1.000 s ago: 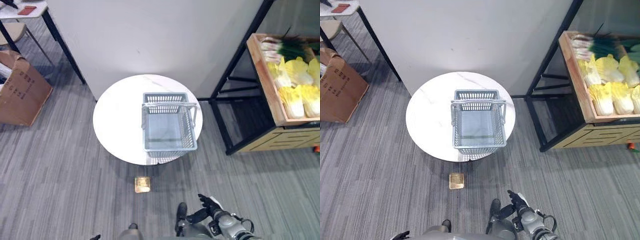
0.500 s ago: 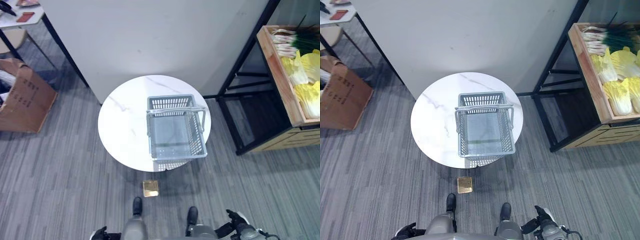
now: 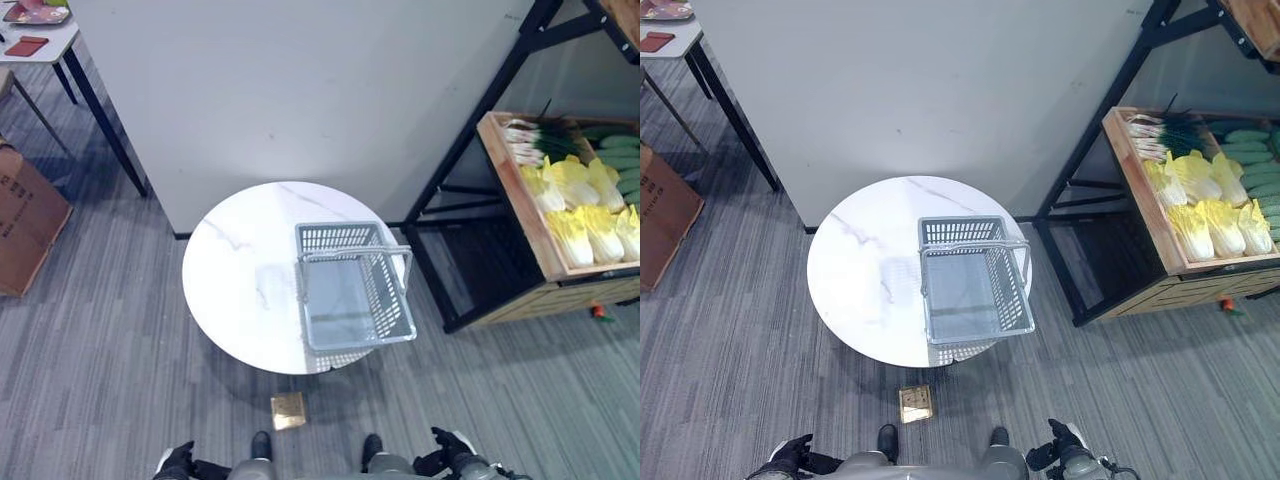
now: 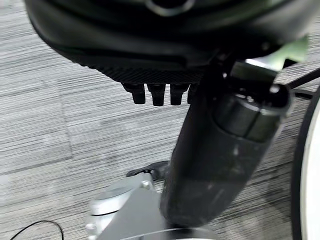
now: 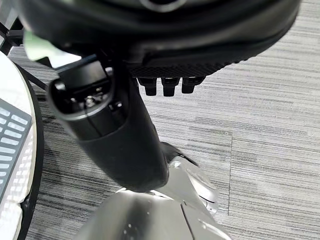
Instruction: Get the vegetables into the basket
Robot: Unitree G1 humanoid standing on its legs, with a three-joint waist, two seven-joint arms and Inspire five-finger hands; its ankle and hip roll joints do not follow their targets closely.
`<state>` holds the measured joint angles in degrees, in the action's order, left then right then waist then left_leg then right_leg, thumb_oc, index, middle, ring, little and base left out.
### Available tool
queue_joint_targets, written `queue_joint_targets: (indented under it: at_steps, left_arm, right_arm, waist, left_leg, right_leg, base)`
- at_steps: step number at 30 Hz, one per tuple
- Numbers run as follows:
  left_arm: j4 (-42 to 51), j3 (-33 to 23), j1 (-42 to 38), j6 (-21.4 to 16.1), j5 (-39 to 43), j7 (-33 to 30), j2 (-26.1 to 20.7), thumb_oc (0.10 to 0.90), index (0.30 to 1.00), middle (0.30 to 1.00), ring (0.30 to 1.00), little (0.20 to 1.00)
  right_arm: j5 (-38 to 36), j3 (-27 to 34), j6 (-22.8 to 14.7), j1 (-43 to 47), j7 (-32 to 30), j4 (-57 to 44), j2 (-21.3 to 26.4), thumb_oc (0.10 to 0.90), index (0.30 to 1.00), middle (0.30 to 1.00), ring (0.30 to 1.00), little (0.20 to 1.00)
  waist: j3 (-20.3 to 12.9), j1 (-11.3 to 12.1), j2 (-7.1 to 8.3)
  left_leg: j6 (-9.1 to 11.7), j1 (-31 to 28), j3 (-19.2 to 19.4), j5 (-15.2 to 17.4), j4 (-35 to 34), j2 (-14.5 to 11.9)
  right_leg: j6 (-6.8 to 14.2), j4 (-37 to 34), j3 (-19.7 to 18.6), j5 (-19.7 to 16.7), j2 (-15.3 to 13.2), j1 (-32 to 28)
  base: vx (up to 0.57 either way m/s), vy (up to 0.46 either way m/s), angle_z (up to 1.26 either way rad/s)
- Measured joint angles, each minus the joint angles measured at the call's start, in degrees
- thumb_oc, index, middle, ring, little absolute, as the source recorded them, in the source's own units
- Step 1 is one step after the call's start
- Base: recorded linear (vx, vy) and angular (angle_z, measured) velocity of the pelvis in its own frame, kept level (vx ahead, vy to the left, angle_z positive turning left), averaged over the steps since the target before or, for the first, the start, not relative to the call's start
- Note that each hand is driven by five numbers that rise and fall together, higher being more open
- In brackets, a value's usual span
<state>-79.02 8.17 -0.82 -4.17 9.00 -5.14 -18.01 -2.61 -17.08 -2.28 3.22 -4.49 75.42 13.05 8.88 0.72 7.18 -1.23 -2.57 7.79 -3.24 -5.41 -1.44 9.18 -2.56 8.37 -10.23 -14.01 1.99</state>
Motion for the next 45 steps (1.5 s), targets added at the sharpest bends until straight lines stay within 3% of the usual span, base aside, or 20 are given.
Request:
queue_joint_targets:
  at_steps: [2, 7, 11, 12, 14, 17, 18, 19, 21, 24, 25, 33, 35, 38, 45]
  left_arm:
    - [-0.1, -1.3, 1.6, 0.0, 0.1, -0.1, -0.2, 0.900, 1.000, 1.000, 1.000, 1.000]
    - [-0.7, -2.1, 4.6, 0.3, 0.1, -0.1, 2.1, 0.900, 1.000, 1.000, 1.000, 1.000]
    - [-0.4, -2.2, 4.4, 0.1, 0.1, -0.4, 2.4, 0.900, 1.000, 1.000, 1.000, 1.000]
    - [-0.6, -2.3, 4.4, 0.1, 0.6, -1.1, 2.8, 0.900, 1.000, 1.000, 1.000, 1.000]
    - [-0.7, -2.8, 4.5, 0.1, 0.6, -1.1, 2.9, 0.900, 1.000, 1.000, 1.000, 1.000]
    - [-0.6, -4.2, 4.6, 0.1, 0.5, -1.1, 3.1, 0.900, 1.000, 1.000, 1.000, 1.000]
    - [-0.3, -5.3, 4.8, 0.1, 0.4, -1.1, 3.4, 0.900, 1.000, 1.000, 1.000, 1.000]
    - [-0.5, -5.6, 4.8, 0.2, 0.4, -1.2, 3.4, 0.900, 1.000, 1.000, 1.000, 1.000]
    - [-0.6, -5.8, 4.7, 0.1, -0.2, -1.2, 3.0, 0.900, 1.000, 1.000, 1.000, 1.000]
    - [-0.6, -5.6, 4.2, 0.2, -1.2, -1.2, 2.8, 0.900, 1.000, 1.000, 1.000, 1.000]
    - [-0.6, -5.6, 4.2, 0.2, -1.3, -1.2, 2.7, 0.900, 1.000, 1.000, 1.000, 1.000]
    - [-0.1, -5.3, 3.4, 0.0, -2.0, -1.2, 2.2, 0.900, 1.000, 1.000, 1.000, 1.000]
    - [0.0, -5.2, 3.1, 0.0, -2.0, -1.1, 1.9, 0.900, 1.000, 1.000, 1.000, 1.000]
    - [0.0, -3.8, 2.8, -0.3, -1.9, -1.2, 1.4, 0.900, 1.000, 1.000, 1.000, 1.000]
    - [-0.2, -1.9, 2.1, -0.3, -1.6, -1.2, 1.5, 0.900, 1.000, 1.000, 1.000, 1.000]
  right_arm:
    - [0.0, 0.5, 0.1, -1.1, -0.1, 1.1, -0.7, 0.900, 1.000, 1.000, 1.000, 1.000]
    - [0.0, 3.3, 0.5, -1.4, -1.2, 1.1, 2.0, 0.900, 1.000, 1.000, 1.000, 1.000]
    - [-0.7, 9.2, 0.6, 0.6, -2.4, -0.3, 7.2, 0.900, 1.000, 1.000, 1.000, 1.000]
    - [-1.8, 10.1, 1.0, 3.5, -4.3, -2.5, 11.2, 0.900, 1.000, 1.000, 1.000, 1.000]
    - [-1.2, 9.4, 1.1, 4.7, -6.8, -8.7, 15.3, 0.900, 1.000, 1.000, 1.000, 1.000]
    - [5.5, 5.5, 1.1, 5.4, -8.6, -26.0, 24.6, 0.900, 1.000, 1.000, 1.000, 1.000]
    - [11.3, 4.1, 2.0, 5.3, -8.6, -39.3, 30.6, 0.900, 1.000, 1.000, 1.000, 1.000]
    - [14.8, 4.5, -0.6, 6.6, -10.0, -42.6, 32.1, 0.900, 1.000, 1.000, 1.000, 1.000]
    - [18.7, 3.9, -1.5, 12.6, -11.2, -47.0, 33.5, 0.900, 1.000, 1.000, 1.000, 1.000]
    - [20.3, 0.2, -3.4, 20.0, -11.3, -48.2, 33.7, 0.900, 1.000, 1.000, 1.000, 1.000]
    - [20.3, -4.9, -3.0, 23.6, -9.9, -49.6, 33.4, 0.900, 1.000, 1.000, 1.000, 1.000]
    - [19.6, -19.3, -5.7, 32.6, -3.8, -48.7, 27.5, 0.900, 1.000, 1.000, 1.000, 1.000]
    - [19.6, -20.0, -5.9, 32.9, -2.8, -47.9, 26.6, 0.900, 1.000, 1.000, 1.000, 1.000]
    - [17.2, -22.4, -5.2, 38.0, -2.1, -37.6, 21.8, 0.900, 1.000, 1.000, 1.000, 1.000]
    - [15.9, -23.6, -2.7, 41.6, -1.8, -28.5, 20.9, 0.900, 1.000, 1.000, 1.000, 1.000]
  waist:
    - [-1.2, 0.6, 1.25]
    - [-2.4, 0.9, -2.70]
    - [-2.7, 0.7, -3.62]
    - [-2.7, 0.3, -3.75]
    - [-2.6, 0.2, -3.79]
    - [-2.5, 0.0, -3.84]
    - [-2.4, -0.3, -4.02]
    - [-2.4, -0.4, -3.98]
    - [-2.7, 0.0, -3.30]
    - [-2.8, 2.0, -2.92]
    - [-2.7, 2.3, -2.78]
    - [-1.4, 5.1, -1.35]
    - [-1.0, 6.3, -0.88]
    - [0.1, 6.5, -0.21]
    - [1.8, 7.0, -0.20]
  left_leg:
    - [1.7, -0.2, -0.4, 0.4, 0.0, 0.4]
    - [5.8, 0.2, -1.3, -0.3, 0.3, -5.5]
    - [6.9, 0.7, -1.9, -0.3, 0.6, -7.0]
    - [7.1, 1.0, -1.7, -0.2, 0.6, -7.0]
    - [7.1, 1.0, -1.7, -0.3, 0.4, -7.0]
    - [7.2, 1.0, -1.7, -0.3, 0.4, -7.0]
    - [7.2, 1.0, -1.7, -0.4, 0.4, -7.0]
    - [7.3, 0.8, -1.7, -0.4, 0.4, -7.1]
    - [7.4, 0.7, -1.6, -0.4, 0.4, -7.2]
    - [7.5, 0.8, -1.9, -0.5, 0.4, -7.2]
    - [7.5, 1.0, -2.0, -0.5, 0.4, -7.1]
    - [7.6, 2.1, -2.7, -0.6, 0.4, -6.9]
    - [7.6, 2.1, -2.7, -0.6, 0.4, -6.9]
    - [7.6, 2.5, -3.2, -0.6, 0.7, -6.9]
    - [7.7, 4.6, -3.8, -0.8, 1.1, -6.9]
  right_leg:
    - [-0.1, -2.6, 0.5, 1.4, 0.1, -1.5]
    - [-2.7, -2.5, 1.9, 3.1, 6.1, -1.4]
    - [-3.6, -2.6, 2.7, 3.7, 7.4, -1.4]
    - [-3.3, -2.7, 2.5, 3.8, 7.4, -0.9]
    - [-3.3, -2.7, 2.5, 3.8, 7.4, -0.9]
    - [-3.4, -2.8, 2.5, 3.7, 7.5, -0.9]
    - [-3.7, -2.7, 2.5, 3.4, 7.5, -0.9]
    - [-3.8, -2.5, 2.4, 3.2, 7.6, -1.0]
    - [-3.8, -2.5, 2.3, 3.2, 8.0, -1.1]
    - [-3.8, -2.5, 2.7, 3.2, 7.9, -1.2]
    - [-3.8, -2.5, 2.8, 3.2, 8.0, -1.1]
    - [-3.8, -2.5, 3.9, 3.2, 7.8, -0.7]
    - [-3.8, -2.5, 4.0, 3.2, 7.8, -0.7]
    - [-3.8, -2.5, 4.2, 3.3, 7.7, -0.5]
    - [-3.9, -2.5, 4.5, 3.2, 7.7, 1.1]
  base:
    - [0.04, -0.118, 0.07]
    - [0.06, -0.112, 0.02]
    - [0.02, -0.081, 0.04]
    - [0.02, -0.029, -0.04]
    - [0.01, -0.017, -0.02]
    - [0.01, -0.009, 0.00]
    - [0.03, -0.027, 0.00]
    - [0.00, 0.000, 0.00]
    - [0.01, -0.017, -0.01]
    - [0.01, -0.009, 0.04]
    - [0.01, -0.015, 0.09]
    - [0.00, -0.010, 0.07]
    - [0.00, -0.011, 0.03]
    - [-0.01, -0.010, 0.03]
    - [-0.01, -0.005, 0.02]
